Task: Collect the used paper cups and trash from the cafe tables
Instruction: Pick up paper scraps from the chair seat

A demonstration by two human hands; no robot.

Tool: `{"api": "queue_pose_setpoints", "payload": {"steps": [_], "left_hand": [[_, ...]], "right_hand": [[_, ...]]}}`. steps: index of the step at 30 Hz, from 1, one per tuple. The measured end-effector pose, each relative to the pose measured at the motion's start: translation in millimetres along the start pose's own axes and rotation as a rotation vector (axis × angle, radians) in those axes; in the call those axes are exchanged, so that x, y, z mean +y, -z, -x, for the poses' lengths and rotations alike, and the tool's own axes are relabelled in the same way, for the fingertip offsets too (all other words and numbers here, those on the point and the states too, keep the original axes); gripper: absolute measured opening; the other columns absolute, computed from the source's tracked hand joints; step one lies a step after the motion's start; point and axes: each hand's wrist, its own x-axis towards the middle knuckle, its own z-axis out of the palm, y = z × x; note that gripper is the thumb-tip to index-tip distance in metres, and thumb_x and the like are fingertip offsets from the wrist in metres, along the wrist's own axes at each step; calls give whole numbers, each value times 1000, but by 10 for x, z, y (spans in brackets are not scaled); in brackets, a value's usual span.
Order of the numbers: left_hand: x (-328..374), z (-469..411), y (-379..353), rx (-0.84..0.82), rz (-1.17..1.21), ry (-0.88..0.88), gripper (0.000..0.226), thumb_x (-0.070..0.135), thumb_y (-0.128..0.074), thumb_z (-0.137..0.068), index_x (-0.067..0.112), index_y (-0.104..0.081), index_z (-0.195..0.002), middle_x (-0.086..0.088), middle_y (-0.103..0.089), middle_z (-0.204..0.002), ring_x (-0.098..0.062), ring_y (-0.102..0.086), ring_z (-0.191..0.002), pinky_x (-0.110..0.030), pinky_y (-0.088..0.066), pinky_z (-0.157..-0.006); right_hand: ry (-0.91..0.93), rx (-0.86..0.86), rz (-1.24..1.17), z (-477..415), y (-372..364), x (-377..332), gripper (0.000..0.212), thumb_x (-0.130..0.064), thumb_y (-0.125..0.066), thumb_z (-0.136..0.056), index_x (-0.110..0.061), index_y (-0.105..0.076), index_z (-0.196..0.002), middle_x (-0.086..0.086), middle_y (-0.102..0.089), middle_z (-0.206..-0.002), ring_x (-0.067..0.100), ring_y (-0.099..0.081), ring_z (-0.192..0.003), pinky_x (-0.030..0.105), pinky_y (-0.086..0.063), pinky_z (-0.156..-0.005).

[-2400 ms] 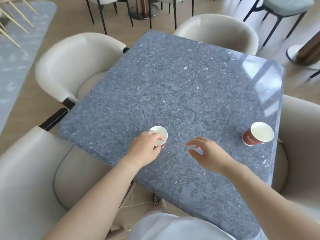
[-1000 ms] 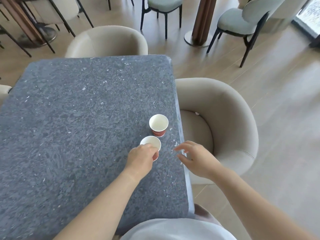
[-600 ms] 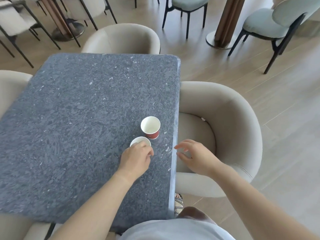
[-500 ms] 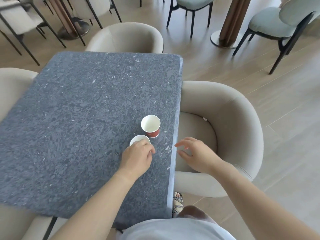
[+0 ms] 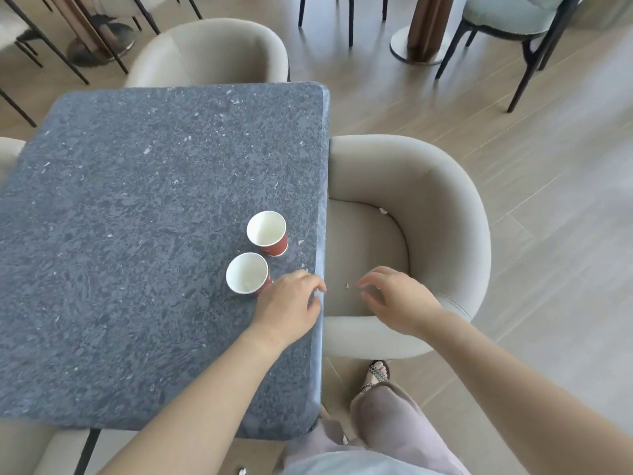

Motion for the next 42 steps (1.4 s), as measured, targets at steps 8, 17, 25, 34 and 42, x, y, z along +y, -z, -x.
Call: {"api": "queue_pose_setpoints", "payload": {"steps": [8,17,25,34,42], "left_hand": [[390,-441,-293,-35,17,82,20,24,-52,-86,31,-59,-103,11,-60,-109,-14,-56,-101,-30,-48,-78],[675,-1371,-707,2,72,270,19,24,-54,-85,32,-60,-101,10,-61,-106,-18,-59,-98,-34,-50,-76],[297,-2237,-1256,-7,114,272,20,23,-53,-85,32,-58,-102,11,-60,-106,-13,-58,-97,-28,-45,-72],[-332,-3021,-2348,-160,24,285,29,20,-53,-82,28,-56,-109,1,-55,-113,-25,-51,-108,-36,-47,-84],[-830,-3350,-3176,-182,-80,285,44,21,-53,-81,21,-46,-124,0,-42,-134,-24,-38,-123,-38,-39,-95]], "right_hand": [[19,17,-65,-134,247,626,22,-29,-45,-91,-26,-58,-108,-12,-54,-116,12,-54,-98,30,-47,-76],[97,-98,-64,-886,515,1344,23,-28,-44,-92,-24,-58,-109,-10,-53,-117,15,-56,-93,31,-49,-75],[62,-45,-78,-1791,169,1776,23,-22,-47,-92,-15,-59,-109,0,-55,-116,21,-57,-94,31,-48,-75],[-170,-40,30,-2668,-767,2290,23,-21,-43,-90,-12,-56,-107,6,-53,-113,28,-50,-100,35,-47,-73],[-213,21,111,-3297,-1387,2693,27,-14,-45,-88,-9,-52,-114,13,-49,-121,31,-47,-109,38,-45,-85]]}}
